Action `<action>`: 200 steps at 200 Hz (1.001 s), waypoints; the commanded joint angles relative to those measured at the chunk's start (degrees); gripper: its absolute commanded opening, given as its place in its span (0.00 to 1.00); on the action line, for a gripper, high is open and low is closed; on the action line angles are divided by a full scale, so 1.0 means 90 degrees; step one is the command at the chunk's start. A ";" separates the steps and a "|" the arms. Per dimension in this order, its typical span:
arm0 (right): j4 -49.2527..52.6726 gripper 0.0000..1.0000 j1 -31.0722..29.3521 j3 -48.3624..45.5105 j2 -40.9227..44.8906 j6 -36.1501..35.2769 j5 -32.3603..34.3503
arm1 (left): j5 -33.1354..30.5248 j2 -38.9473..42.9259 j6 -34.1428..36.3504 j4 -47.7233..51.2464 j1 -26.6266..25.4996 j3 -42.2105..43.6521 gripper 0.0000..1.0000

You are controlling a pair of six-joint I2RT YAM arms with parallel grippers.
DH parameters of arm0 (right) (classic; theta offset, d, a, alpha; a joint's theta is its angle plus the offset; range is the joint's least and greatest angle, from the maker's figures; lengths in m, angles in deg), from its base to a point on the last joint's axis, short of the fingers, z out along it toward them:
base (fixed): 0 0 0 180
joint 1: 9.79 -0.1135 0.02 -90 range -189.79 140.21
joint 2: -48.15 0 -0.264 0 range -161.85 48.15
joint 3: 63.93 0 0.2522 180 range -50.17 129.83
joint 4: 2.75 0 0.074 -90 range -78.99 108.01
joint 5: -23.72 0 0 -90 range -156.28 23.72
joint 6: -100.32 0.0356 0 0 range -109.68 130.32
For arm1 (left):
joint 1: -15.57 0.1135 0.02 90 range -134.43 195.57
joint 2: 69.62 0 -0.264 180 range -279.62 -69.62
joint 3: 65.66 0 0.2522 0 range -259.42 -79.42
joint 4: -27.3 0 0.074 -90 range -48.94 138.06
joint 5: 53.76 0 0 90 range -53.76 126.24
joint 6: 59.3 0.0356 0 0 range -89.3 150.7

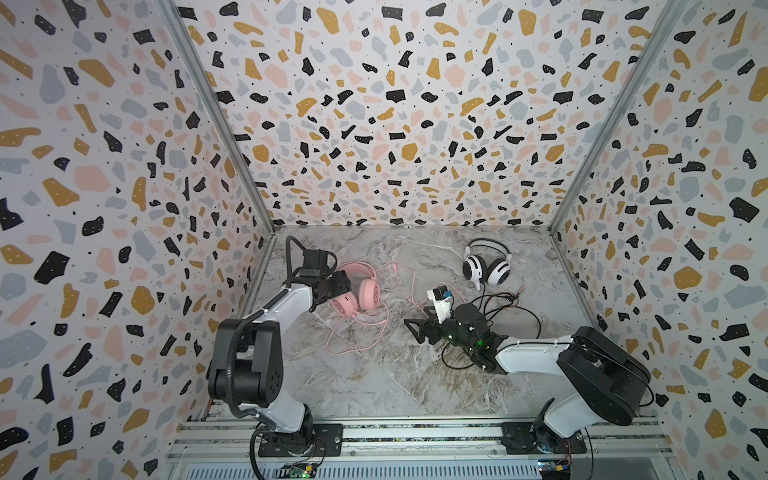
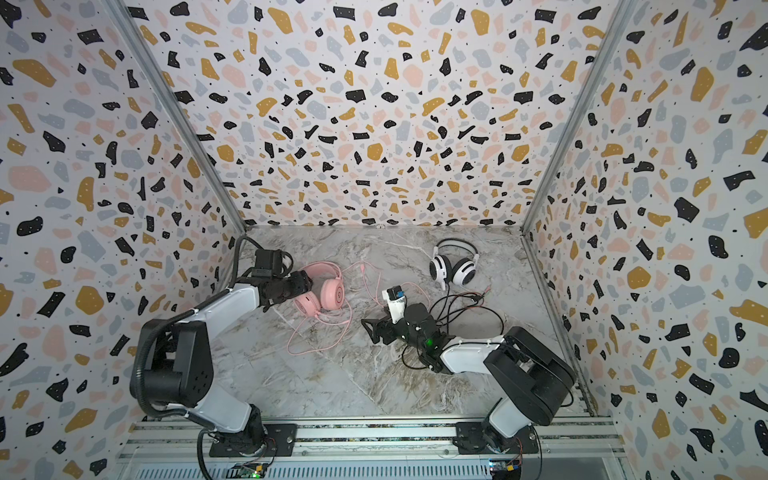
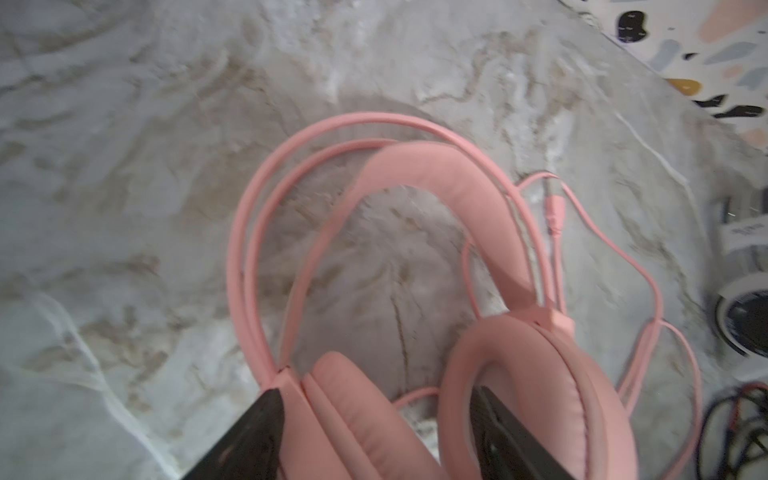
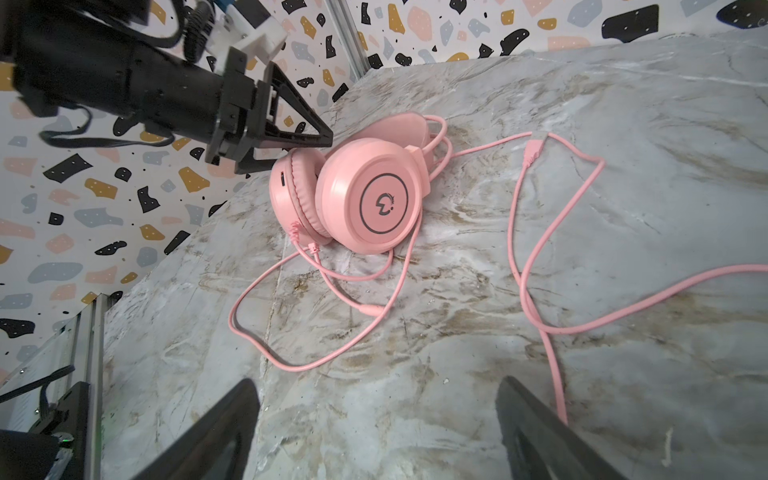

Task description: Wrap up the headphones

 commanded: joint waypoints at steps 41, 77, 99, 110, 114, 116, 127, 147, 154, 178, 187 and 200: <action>0.0217 0.91 -0.0024 0.0225 0.0315 -0.0067 0.0035 | -0.1089 0.0818 0.0255 0.0960 -0.0303 -0.0308 0.88; 0.0276 0.91 -0.0024 0.0228 0.0377 -0.0086 0.0081 | -0.1938 -0.0490 0.0988 0.1975 -0.0203 -0.1557 0.89; 0.0277 0.91 -0.0024 0.0221 0.0344 -0.0105 0.0130 | -0.1950 -0.1483 0.1233 0.2485 -0.0186 -0.2408 0.86; 0.0344 0.91 -0.0021 0.0280 0.0300 -0.0129 0.0128 | -0.1852 -0.1860 0.1306 0.2611 -0.0186 -0.2765 0.86; 0.0360 0.91 -0.0023 0.0295 0.0283 -0.0127 0.0111 | -0.1856 -0.1987 0.1340 0.2661 -0.0186 -0.2905 0.86; 0.0362 0.91 -0.0024 0.0299 0.0267 -0.0132 0.0109 | -0.1861 -0.2053 0.1357 0.2684 -0.0181 -0.2961 0.86; 0.0331 0.91 -0.0023 0.0306 0.0221 -0.0130 0.0090 | -0.2016 -0.2384 0.1424 0.2806 -0.0186 -0.3242 0.86; 0.0376 0.91 -0.0023 0.0353 0.0158 -0.0116 0.0055 | -0.2378 -0.2950 0.1602 0.3202 -0.0175 -0.3737 0.87; 0.0387 0.91 -0.0023 0.0363 0.0160 -0.0120 0.0043 | -0.2428 -0.3059 0.1603 0.3233 -0.0166 -0.3785 0.87; 0.0362 0.91 -0.0024 0.0359 0.0121 -0.0097 0.0033 | -0.2296 -0.3295 0.1559 0.2893 -0.0143 -0.3669 0.88; 0.0389 0.91 -0.0024 0.0377 0.0119 -0.0092 0.0021 | -0.2130 -0.3456 0.1572 0.2860 -0.0078 -0.3726 0.88; 0.0392 0.91 -0.0024 0.0380 0.0135 -0.0092 0.0008 | -0.1489 -0.3662 0.1514 0.2662 0.0128 -0.3689 0.85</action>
